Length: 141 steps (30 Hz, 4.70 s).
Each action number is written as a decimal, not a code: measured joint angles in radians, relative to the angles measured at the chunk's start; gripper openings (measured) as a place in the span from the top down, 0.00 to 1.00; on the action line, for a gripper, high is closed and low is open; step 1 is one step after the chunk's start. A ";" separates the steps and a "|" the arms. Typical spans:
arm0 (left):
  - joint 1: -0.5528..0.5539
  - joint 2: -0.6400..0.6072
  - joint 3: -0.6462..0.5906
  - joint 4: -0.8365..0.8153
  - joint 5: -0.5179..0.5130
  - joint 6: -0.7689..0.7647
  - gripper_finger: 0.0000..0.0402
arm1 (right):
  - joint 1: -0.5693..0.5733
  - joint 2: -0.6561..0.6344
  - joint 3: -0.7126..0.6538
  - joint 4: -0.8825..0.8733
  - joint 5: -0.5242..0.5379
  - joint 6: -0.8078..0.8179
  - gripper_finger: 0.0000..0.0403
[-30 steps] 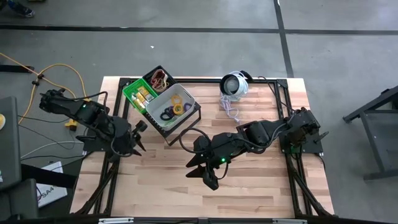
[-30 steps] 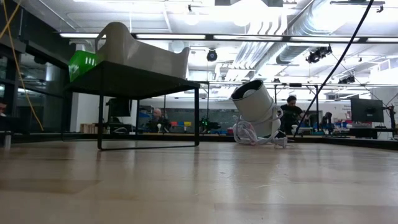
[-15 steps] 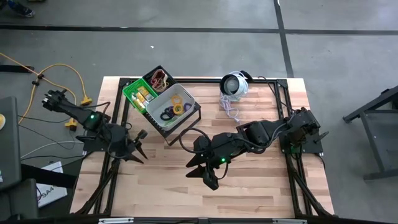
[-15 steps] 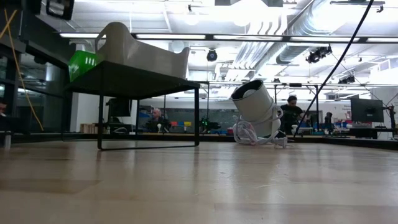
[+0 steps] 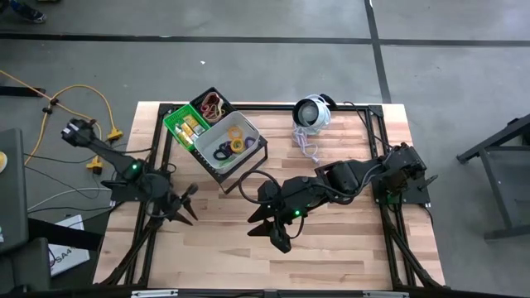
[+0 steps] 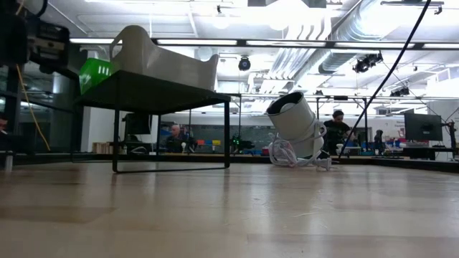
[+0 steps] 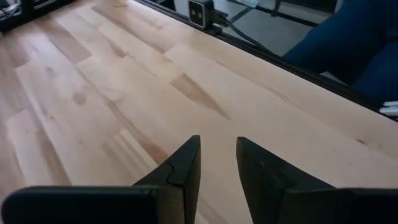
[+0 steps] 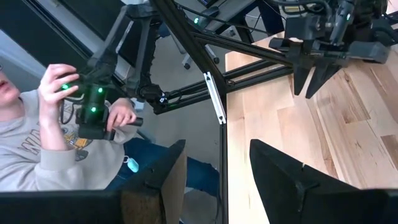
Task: Pick & Place Office Desk Supplies
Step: Return to Home Position
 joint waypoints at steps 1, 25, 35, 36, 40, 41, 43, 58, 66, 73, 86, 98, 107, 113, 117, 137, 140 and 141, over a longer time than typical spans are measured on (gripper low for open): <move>-0.007 -0.007 -0.012 0.009 0.000 0.000 0.76 | 0.000 0.000 0.000 0.000 0.000 0.000 0.59; -0.090 -0.237 -0.275 0.278 -0.043 -0.043 0.76 | 0.000 0.000 0.000 0.000 0.000 0.000 0.59; -0.090 -0.275 -0.288 0.276 -0.043 0.001 0.76 | 0.000 0.000 0.000 0.000 0.000 0.000 0.59; -0.090 -0.274 -0.288 0.276 -0.046 0.001 0.76 | 0.000 0.000 0.000 0.000 0.000 0.000 0.59; -0.090 -0.273 -0.289 0.274 -0.059 -0.003 0.76 | 0.000 0.000 0.000 0.000 0.000 0.000 0.59; -0.090 -0.273 -0.289 0.274 -0.060 -0.003 0.76 | 0.000 0.000 0.000 0.000 0.000 0.000 0.59; -0.090 -0.273 -0.289 0.274 -0.060 -0.003 0.76 | 0.000 0.000 0.000 0.000 0.000 0.000 0.59; -0.090 -0.273 -0.291 0.274 -0.060 -0.007 0.76 | 0.000 0.000 0.000 0.000 0.000 0.000 0.59; -0.090 -0.273 -0.291 0.273 -0.060 -0.006 0.76 | 0.000 0.000 0.000 0.000 0.000 0.000 0.59; -0.090 -0.273 -0.291 0.274 -0.059 -0.006 0.76 | 0.000 0.000 0.000 0.000 0.000 0.000 0.59; -0.090 -0.273 -0.291 0.274 -0.059 -0.006 0.76 | 0.000 0.000 0.000 0.000 0.000 0.000 0.59; -0.090 -0.273 -0.291 0.275 -0.059 -0.006 0.76 | 0.000 0.000 0.000 0.000 0.000 0.000 0.59; -0.090 -0.273 -0.291 0.275 -0.059 -0.006 0.76 | -0.021 0.000 0.000 0.000 0.003 0.000 0.59; -0.090 -0.273 -0.291 0.275 -0.059 -0.006 0.76 | -0.032 0.000 0.000 -0.001 0.002 0.000 0.59; -0.090 -0.273 -0.291 0.275 -0.059 -0.006 0.76 | -0.041 0.000 0.000 0.000 -0.001 0.001 0.59; -0.090 -0.273 -0.291 0.276 -0.059 -0.006 0.76 | -0.017 0.000 0.000 -0.032 0.132 -0.290 0.59; -0.090 -0.273 -0.291 0.276 -0.059 -0.006 0.76 | -0.017 0.000 0.000 -0.032 0.131 -0.290 0.59; -0.090 -0.273 -0.291 0.276 -0.059 -0.006 0.76 | -0.017 0.000 0.000 -0.032 0.131 -0.290 0.59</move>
